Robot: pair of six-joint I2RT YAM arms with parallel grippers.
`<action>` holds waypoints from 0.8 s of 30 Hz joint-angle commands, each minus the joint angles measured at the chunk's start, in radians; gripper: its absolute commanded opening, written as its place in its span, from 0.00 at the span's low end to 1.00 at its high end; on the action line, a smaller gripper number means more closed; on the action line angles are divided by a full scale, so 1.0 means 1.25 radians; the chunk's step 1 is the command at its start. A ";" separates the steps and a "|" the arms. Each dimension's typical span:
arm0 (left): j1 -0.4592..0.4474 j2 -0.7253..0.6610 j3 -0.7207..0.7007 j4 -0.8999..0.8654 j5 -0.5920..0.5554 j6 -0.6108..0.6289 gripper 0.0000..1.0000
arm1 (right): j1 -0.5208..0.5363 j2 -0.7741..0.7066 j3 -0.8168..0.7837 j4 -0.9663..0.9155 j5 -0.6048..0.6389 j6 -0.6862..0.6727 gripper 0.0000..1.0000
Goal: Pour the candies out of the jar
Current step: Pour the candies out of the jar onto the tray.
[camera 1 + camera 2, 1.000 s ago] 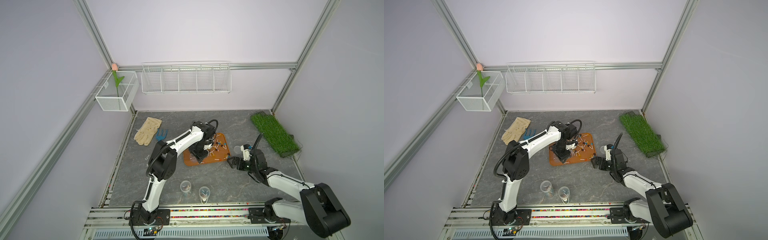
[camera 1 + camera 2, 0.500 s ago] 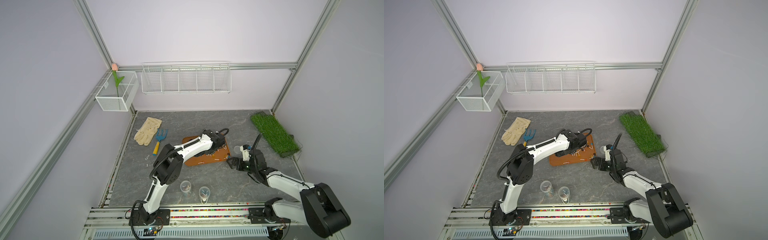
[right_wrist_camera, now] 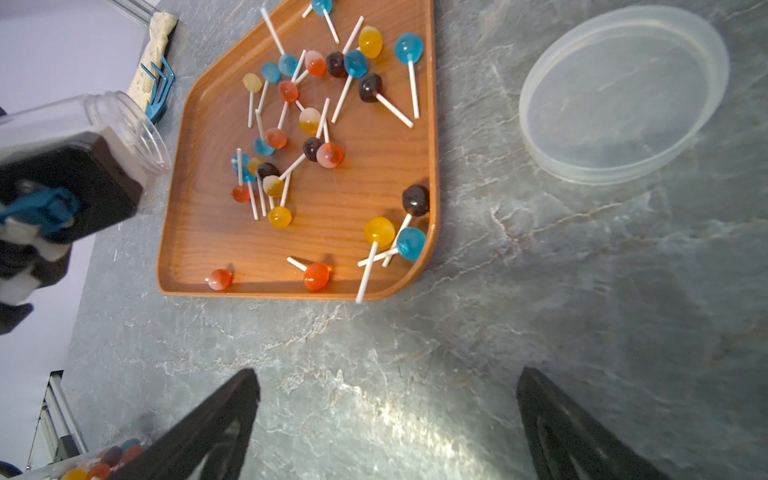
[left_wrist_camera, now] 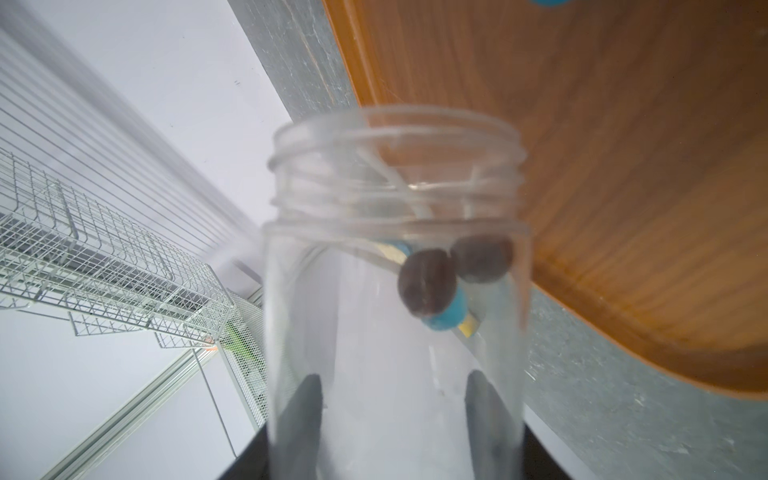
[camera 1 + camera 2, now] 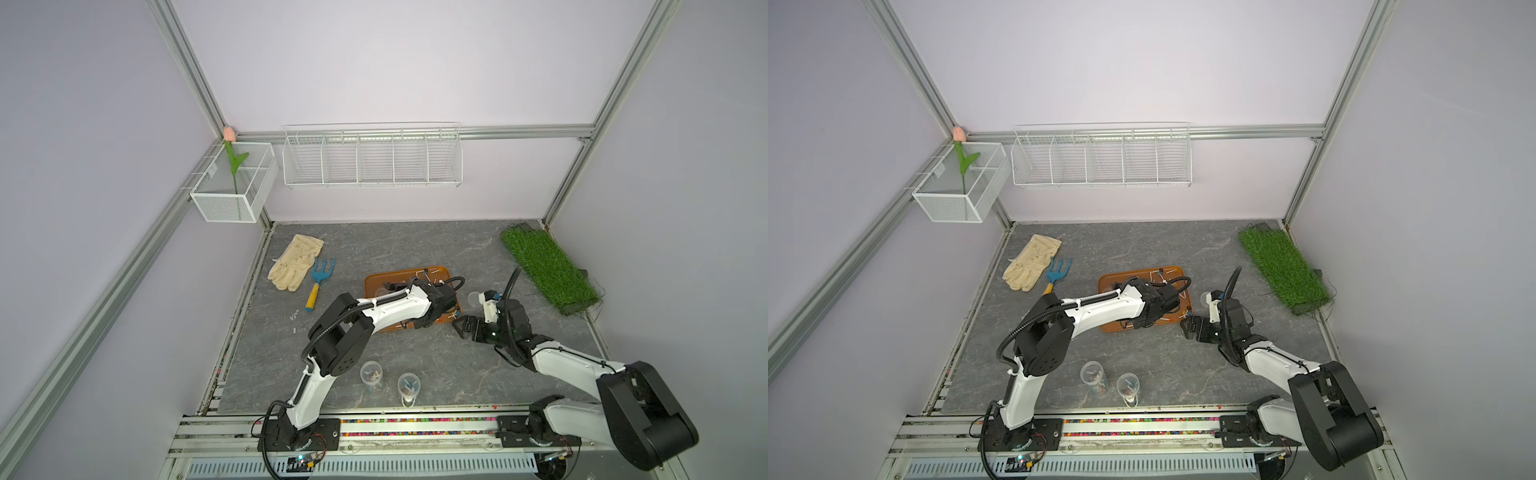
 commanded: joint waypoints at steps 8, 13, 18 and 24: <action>-0.034 -0.043 -0.104 0.069 -0.028 0.074 0.42 | 0.007 -0.001 0.009 -0.001 0.011 0.004 1.00; -0.043 -0.033 -0.194 0.185 0.006 0.157 0.42 | 0.008 -0.002 0.008 0.003 0.010 0.006 1.00; -0.043 -0.013 -0.180 0.207 -0.049 0.139 0.42 | 0.014 -0.012 0.005 0.005 0.012 0.013 1.00; -0.042 -0.059 -0.172 0.159 -0.018 0.106 0.43 | 0.018 -0.028 0.002 -0.005 0.023 0.012 1.00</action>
